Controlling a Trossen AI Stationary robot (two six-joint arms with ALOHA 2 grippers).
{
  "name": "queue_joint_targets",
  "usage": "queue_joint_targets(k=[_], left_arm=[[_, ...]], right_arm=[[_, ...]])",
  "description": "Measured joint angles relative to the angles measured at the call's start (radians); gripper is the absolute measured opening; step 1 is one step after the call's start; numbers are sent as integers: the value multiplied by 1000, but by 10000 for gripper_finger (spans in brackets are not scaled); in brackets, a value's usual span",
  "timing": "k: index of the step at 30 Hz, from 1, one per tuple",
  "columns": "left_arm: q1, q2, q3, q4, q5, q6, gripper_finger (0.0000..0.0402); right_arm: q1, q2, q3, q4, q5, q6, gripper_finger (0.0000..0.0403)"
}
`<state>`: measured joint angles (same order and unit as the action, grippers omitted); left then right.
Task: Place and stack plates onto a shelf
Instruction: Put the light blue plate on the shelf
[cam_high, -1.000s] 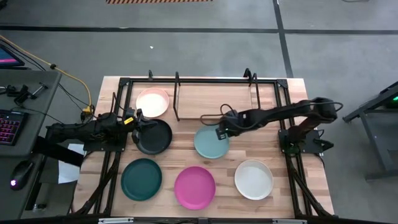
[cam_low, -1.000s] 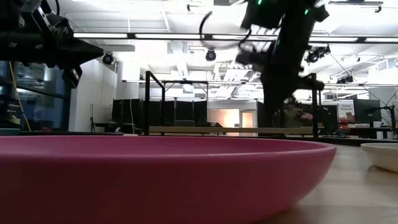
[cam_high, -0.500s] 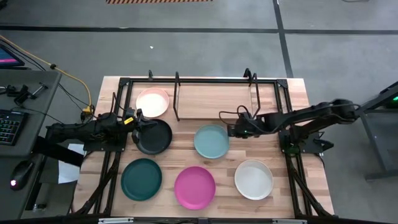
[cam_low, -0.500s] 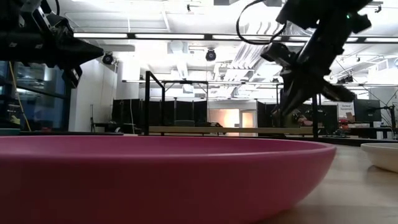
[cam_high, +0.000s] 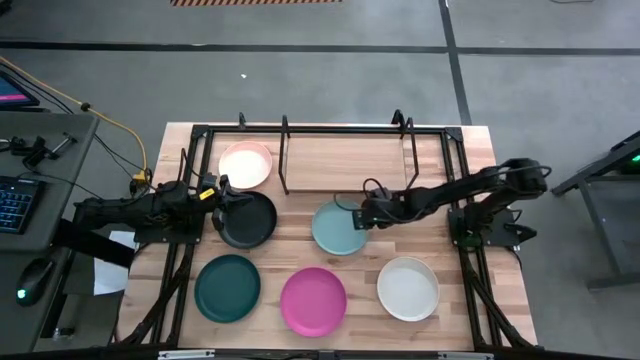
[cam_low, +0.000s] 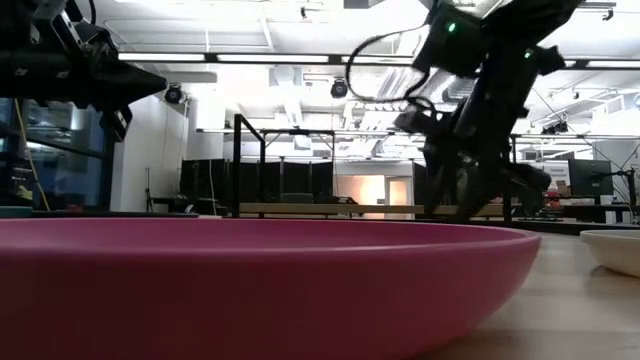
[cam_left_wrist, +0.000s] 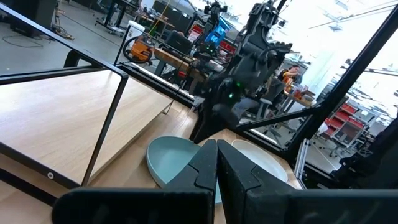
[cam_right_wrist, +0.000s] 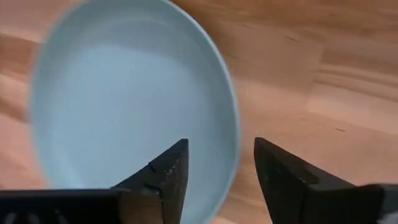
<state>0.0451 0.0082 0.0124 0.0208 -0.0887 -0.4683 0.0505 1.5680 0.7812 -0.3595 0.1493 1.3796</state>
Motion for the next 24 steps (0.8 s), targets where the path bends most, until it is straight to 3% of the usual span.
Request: queue_joint_targets(k=[7,14,18,24], left_arm=[[0,0,0,0,0,0,1],[0,0,0,0,0,0,1],[0,0,0,0,0,0,1],[0,0,0,0,0,0,1]], right_arm=[[0,96,39,-3,19,33,143],[0,92,45,-11,3,27,14],[-6,26,45,-23,-5,50,7],[2,-153,30,-176,139,165,1]])
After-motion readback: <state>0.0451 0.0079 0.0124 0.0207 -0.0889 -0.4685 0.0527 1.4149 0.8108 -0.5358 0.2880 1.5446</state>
